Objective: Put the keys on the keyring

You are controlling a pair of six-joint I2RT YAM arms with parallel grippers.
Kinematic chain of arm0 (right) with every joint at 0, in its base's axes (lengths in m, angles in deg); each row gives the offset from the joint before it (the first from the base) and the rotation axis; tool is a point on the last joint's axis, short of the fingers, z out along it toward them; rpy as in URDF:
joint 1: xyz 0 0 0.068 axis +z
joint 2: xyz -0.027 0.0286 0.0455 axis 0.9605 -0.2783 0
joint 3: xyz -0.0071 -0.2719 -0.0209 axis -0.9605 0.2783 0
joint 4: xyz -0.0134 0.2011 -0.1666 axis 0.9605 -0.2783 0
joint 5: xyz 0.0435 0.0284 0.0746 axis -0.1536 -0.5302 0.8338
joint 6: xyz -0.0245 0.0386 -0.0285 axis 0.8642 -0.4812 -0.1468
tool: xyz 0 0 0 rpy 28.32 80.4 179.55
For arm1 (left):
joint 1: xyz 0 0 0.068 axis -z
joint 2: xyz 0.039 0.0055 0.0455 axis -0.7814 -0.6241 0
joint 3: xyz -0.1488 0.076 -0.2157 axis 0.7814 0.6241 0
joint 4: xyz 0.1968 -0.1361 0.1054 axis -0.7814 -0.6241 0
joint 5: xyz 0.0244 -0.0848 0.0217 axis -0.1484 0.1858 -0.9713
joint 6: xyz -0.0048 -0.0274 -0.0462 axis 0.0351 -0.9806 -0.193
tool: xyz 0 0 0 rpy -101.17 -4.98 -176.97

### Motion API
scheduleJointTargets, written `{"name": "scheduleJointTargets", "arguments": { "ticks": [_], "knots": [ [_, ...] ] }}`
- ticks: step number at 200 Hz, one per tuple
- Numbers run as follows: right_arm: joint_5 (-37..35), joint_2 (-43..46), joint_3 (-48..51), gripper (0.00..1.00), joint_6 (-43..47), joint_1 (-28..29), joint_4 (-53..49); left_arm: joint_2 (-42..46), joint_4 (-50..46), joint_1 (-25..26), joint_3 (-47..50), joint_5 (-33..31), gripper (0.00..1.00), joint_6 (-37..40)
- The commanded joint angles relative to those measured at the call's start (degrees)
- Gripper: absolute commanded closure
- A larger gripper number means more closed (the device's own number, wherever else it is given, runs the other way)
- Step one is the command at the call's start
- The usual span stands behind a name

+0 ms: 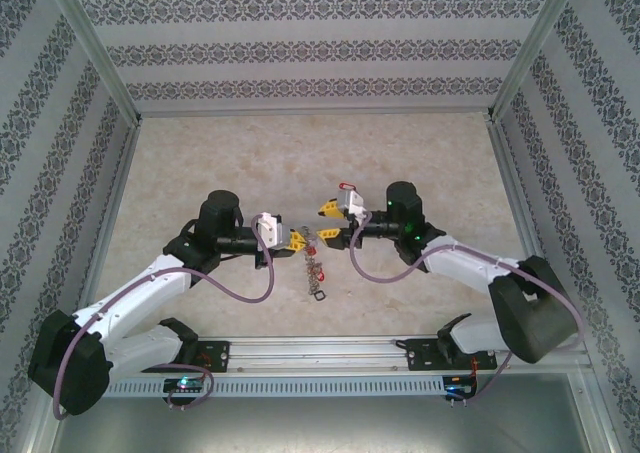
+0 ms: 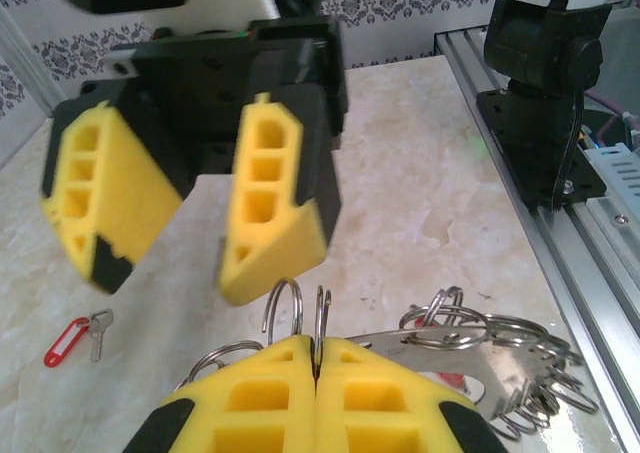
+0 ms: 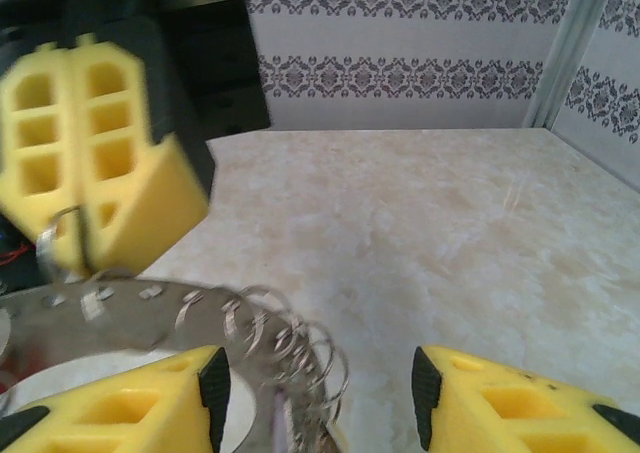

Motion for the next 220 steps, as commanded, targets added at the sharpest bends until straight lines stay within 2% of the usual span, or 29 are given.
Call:
{"name": "scheduleJointTargets", "arguments": {
  "ticks": [1, 32, 54, 154, 190, 220],
  "knots": [
    [4.1, 5.1, 2.5, 0.47, 7.9, -0.2, -3.9, 1.5, 0.4, 0.8, -3.0, 3.3, 1.00, -1.0],
    [1.7, 7.6, 3.1, 0.45, 11.7, 3.2, -5.3, 1.3, -1.0, 0.8, -3.8, 3.4, 1.00, 0.0],
    [-4.0, 6.4, 1.9, 0.45, 12.4, 5.4, -4.6, 0.8, -0.8, 0.9, -3.9, 4.5, 1.00, 0.4],
    [1.8, 1.9, -4.4, 0.49, 3.4, 3.1, -4.1, -2.8, -7.5, 4.0, -7.3, 2.6, 1.00, 7.0],
    [3.2, -2.5, -8.6, 0.49, -4.7, 0.2, -4.8, -3.0, -11.3, 5.5, -9.6, 2.2, 1.00, 10.6],
    [-1.7, -4.2, -8.7, 0.49, -9.2, -1.7, -5.6, -2.2, -12.6, 6.5, -10.2, 2.3, 1.00, 11.6]
  ]
}}
